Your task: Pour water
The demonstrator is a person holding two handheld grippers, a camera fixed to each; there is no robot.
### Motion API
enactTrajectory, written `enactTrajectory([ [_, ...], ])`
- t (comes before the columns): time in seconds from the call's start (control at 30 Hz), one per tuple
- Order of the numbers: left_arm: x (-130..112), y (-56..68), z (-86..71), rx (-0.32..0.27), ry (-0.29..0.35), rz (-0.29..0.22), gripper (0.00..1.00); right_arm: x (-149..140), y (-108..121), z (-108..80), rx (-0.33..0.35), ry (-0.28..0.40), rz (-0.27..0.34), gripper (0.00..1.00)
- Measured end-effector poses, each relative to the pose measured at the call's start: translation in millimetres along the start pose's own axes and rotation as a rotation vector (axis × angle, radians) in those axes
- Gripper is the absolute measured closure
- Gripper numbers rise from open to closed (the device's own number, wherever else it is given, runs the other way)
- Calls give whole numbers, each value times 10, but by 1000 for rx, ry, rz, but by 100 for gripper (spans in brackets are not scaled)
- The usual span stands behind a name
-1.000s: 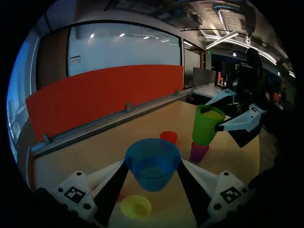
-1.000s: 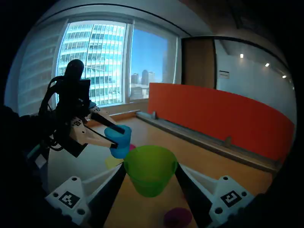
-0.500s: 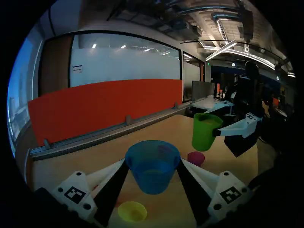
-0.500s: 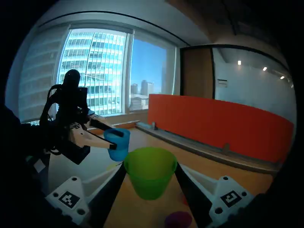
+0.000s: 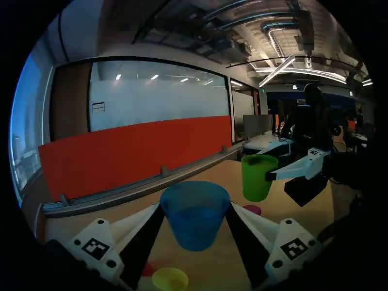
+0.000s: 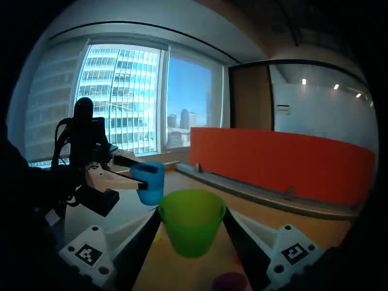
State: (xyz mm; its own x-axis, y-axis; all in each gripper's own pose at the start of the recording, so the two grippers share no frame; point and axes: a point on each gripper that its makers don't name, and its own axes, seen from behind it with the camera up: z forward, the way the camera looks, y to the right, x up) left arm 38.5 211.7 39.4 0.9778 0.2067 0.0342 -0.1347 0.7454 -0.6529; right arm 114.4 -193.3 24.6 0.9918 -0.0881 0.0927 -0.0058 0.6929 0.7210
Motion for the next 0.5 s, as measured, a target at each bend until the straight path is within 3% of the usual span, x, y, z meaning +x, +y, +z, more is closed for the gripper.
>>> enactTrajectory([
  [0.2,18,-24,-15,3,12,1,14,-2,-9,1,7,5,2,7],
  [0.5,120,-37,-52,8,37,42,14,-15,-31,9,18,5,-6,8],
])
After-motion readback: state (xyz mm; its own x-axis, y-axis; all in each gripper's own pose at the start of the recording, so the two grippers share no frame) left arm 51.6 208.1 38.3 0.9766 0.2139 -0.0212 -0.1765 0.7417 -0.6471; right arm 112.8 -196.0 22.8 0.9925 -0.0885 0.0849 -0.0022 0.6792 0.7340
